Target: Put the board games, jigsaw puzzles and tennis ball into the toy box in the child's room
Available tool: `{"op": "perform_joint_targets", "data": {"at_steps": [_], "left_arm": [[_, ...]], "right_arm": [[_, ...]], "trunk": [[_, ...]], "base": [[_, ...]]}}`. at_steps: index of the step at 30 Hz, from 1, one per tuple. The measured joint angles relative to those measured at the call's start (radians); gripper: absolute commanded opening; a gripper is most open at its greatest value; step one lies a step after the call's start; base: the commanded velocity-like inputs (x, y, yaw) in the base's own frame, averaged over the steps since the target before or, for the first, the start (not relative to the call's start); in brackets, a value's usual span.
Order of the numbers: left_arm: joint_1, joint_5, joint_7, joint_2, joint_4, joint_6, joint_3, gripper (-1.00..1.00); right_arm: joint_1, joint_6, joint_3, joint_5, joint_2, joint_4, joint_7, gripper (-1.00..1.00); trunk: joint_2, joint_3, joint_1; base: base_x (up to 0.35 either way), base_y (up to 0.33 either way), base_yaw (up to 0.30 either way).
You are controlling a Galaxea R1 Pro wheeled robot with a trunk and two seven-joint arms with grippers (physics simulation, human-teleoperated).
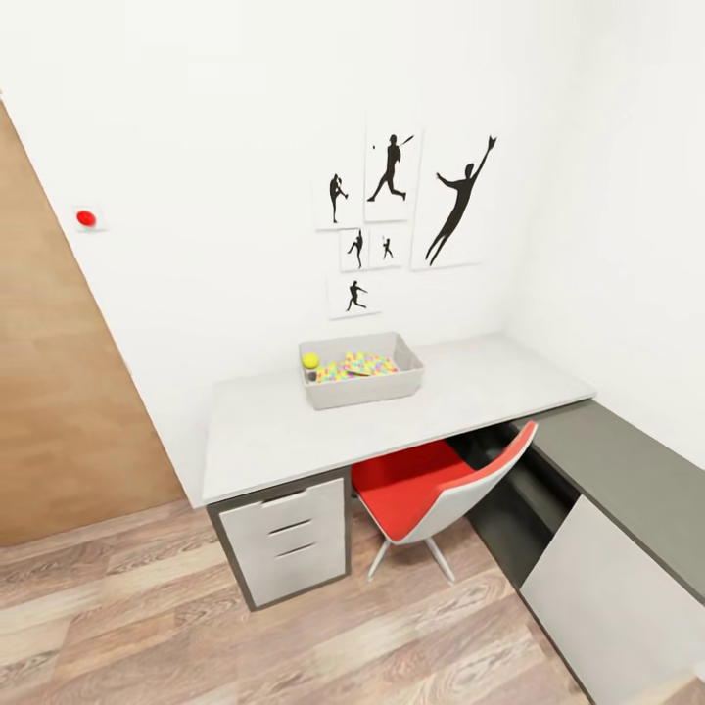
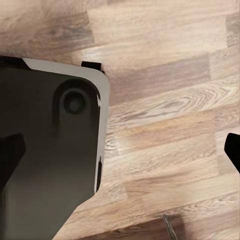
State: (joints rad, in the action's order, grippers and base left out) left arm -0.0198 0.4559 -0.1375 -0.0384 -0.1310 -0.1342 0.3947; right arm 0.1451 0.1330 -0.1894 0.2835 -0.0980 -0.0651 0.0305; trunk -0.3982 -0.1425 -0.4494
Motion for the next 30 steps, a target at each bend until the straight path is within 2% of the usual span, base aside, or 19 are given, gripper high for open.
{"op": "perform_joint_targets", "data": {"at_steps": [5,9,12,30], "left_arm": [[0.000,0.000,0.000,0.000,0.000,0.000,0.000,1.00],[0.000,0.000,0.000,0.000,0.000,0.000,0.000,1.00],[0.000,0.000,0.000,0.000,0.000,0.000,0.000,1.00],[0.000,0.000,0.000,0.000,0.000,0.000,0.000,1.00]], "right_arm": [[0.002,-0.004,-0.001,0.000,0.000,0.000,0.014,1.00],[0.004,-0.020,-0.002,-0.001,0.000,-0.001,0.067,1.00],[0.005,-0.025,-0.003,-0.002,0.000,-0.002,0.080,1.00],[0.008,-0.029,-0.003,-0.002,0.000,-0.003,0.079,1.00]], "trunk": [[0.000,0.008,0.000],[0.000,0.014,0.000],[0.000,0.019,0.000],[0.000,0.047,0.000]], "base": [[0.000,0.000,0.089],[0.000,0.000,0.087],[0.000,0.000,0.087],[0.000,0.000,0.104]]}}
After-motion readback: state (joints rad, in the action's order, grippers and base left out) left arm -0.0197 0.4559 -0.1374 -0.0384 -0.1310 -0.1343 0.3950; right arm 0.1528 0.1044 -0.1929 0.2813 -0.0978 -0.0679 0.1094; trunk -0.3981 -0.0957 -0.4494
